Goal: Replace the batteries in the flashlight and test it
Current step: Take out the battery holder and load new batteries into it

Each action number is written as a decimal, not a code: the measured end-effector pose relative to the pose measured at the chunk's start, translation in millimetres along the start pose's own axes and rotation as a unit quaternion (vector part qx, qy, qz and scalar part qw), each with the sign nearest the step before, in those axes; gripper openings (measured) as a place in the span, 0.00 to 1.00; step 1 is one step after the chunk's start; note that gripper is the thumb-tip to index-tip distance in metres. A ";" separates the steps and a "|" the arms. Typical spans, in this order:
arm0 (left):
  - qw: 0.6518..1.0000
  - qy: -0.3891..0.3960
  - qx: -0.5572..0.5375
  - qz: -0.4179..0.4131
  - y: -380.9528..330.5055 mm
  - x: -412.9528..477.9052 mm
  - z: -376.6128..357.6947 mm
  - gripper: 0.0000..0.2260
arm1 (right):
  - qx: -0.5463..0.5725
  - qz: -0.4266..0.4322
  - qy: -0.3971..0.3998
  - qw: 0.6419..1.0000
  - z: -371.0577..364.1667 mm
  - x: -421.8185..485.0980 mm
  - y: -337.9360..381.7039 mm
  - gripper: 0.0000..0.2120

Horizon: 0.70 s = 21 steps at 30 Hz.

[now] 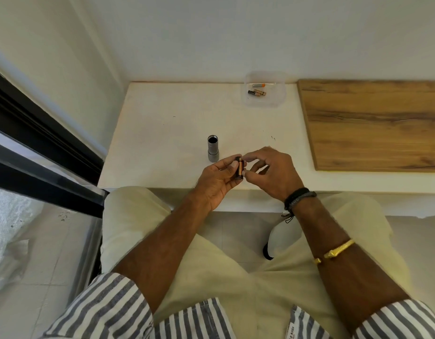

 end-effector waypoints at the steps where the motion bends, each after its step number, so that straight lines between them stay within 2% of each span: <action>1: 1.000 -0.003 0.003 0.001 0.3 -0.5 0.7 0.13 | -0.009 0.002 0.002 1.000 -0.1 0.2 1.2 0.15; 8: 0.999 -0.022 0.041 0.011 0.3 -2.9 6.0 0.13 | -0.076 0.042 0.027 0.996 -7.0 0.3 12.5 0.15; 15: 0.997 -0.043 0.068 0.017 1.8 -3.0 10.6 0.13 | -0.050 -0.005 0.038 0.998 -11.5 2.0 1.8 0.17; 21: 0.995 -0.053 0.079 0.028 4.0 -3.3 15.4 0.12 | -0.080 0.047 0.038 0.995 -11.3 -1.5 16.0 0.16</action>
Point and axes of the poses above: each hand's wrist, its own x-axis towards the middle knuckle, its own z-axis out of the back of the hand, y = z × x, the point moved 9 cm from there along x, towards the middle knuckle, and after that the axes turned 15 degrees about y, right-handed, at the moved point
